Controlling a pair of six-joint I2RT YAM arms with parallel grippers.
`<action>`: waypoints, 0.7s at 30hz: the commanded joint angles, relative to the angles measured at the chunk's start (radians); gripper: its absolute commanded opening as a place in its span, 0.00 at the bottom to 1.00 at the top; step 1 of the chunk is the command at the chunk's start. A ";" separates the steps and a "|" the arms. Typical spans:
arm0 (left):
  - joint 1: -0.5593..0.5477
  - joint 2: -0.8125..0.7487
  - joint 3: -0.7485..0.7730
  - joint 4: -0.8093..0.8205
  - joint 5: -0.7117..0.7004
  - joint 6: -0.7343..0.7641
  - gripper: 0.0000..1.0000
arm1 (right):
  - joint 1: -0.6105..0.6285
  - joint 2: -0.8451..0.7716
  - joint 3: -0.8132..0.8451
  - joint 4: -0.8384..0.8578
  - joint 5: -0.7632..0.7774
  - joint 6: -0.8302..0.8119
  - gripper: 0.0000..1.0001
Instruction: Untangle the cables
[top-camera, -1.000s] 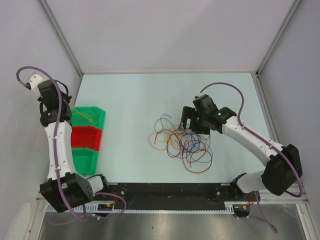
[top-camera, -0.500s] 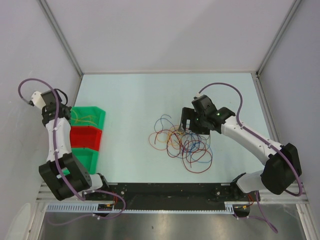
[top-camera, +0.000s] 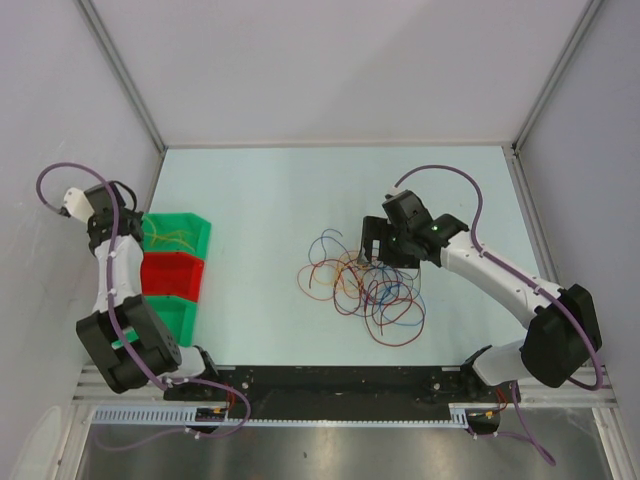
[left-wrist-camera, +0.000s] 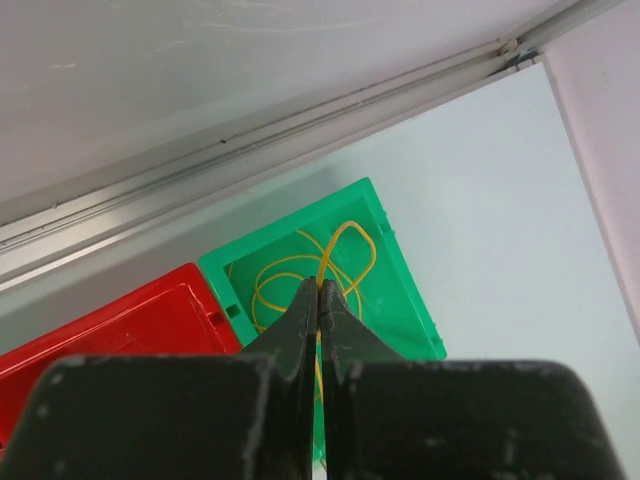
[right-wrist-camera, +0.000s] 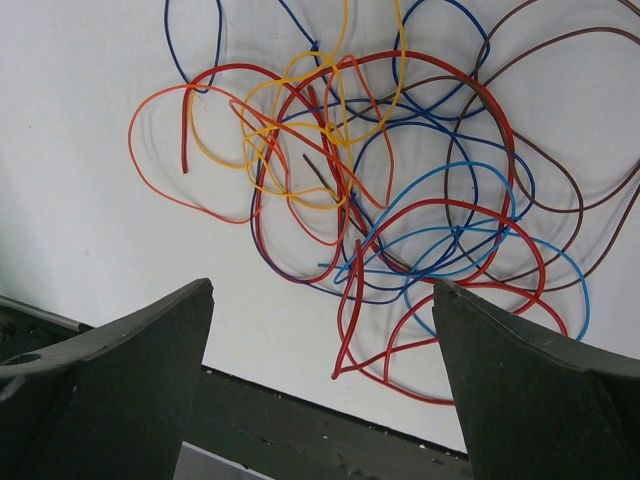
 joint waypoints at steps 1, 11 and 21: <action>0.006 -0.037 -0.020 0.140 -0.037 -0.027 0.00 | 0.006 -0.010 0.003 0.024 0.019 -0.022 0.96; -0.067 0.078 0.085 0.134 -0.202 0.079 0.00 | 0.003 -0.019 -0.033 0.086 -0.009 -0.040 0.96; -0.222 0.189 0.036 0.103 -0.296 0.034 0.00 | -0.008 -0.020 -0.053 0.150 -0.095 -0.055 0.96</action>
